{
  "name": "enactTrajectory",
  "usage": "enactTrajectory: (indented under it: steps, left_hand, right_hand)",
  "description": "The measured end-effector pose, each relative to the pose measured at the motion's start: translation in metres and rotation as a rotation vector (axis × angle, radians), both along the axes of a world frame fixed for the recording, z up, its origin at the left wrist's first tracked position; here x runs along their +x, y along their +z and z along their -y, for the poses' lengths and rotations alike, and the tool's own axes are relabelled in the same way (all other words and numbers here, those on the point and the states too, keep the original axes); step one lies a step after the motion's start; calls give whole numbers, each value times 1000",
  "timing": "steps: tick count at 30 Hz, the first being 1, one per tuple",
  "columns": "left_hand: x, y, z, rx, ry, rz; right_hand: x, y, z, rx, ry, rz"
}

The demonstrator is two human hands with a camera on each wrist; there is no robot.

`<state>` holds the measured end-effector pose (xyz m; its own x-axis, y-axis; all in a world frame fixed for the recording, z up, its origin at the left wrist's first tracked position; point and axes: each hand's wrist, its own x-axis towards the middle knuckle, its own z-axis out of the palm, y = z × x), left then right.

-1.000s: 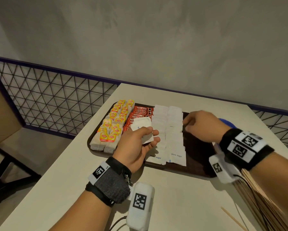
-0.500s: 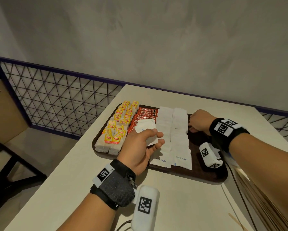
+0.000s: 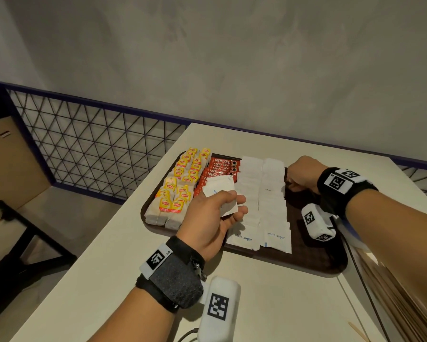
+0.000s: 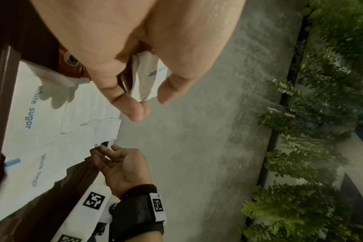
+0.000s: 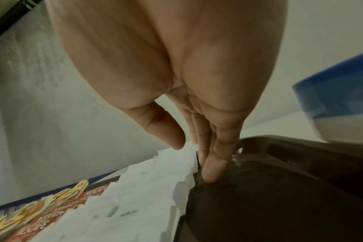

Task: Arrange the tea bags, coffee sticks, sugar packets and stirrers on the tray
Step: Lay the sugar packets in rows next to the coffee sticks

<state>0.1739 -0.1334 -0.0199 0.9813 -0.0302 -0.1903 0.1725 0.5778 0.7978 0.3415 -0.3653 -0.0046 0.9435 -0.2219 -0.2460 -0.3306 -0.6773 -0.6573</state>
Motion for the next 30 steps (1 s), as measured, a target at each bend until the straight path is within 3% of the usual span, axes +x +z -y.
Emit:
enactTrajectory:
  steps: [4,6,11,14,30]
  left_hand:
    - [1,-2,0,15,-4,2]
    - [2,-3,0,18,-4,0]
    - [3,-5,-1,28,-11,-7]
    - [3,-5,0,31,-9,-13]
    - [-2,0,3,12,-16,-14]
  right_hand:
    - [3,6,0,50,-22,-18]
    - [-3,10,-8,-66,36,-33]
    - [0,11,-12,-13,1,50]
    - [-4,15,-13,36,-61,10]
    - [-47,17,-14,-53,41,9]
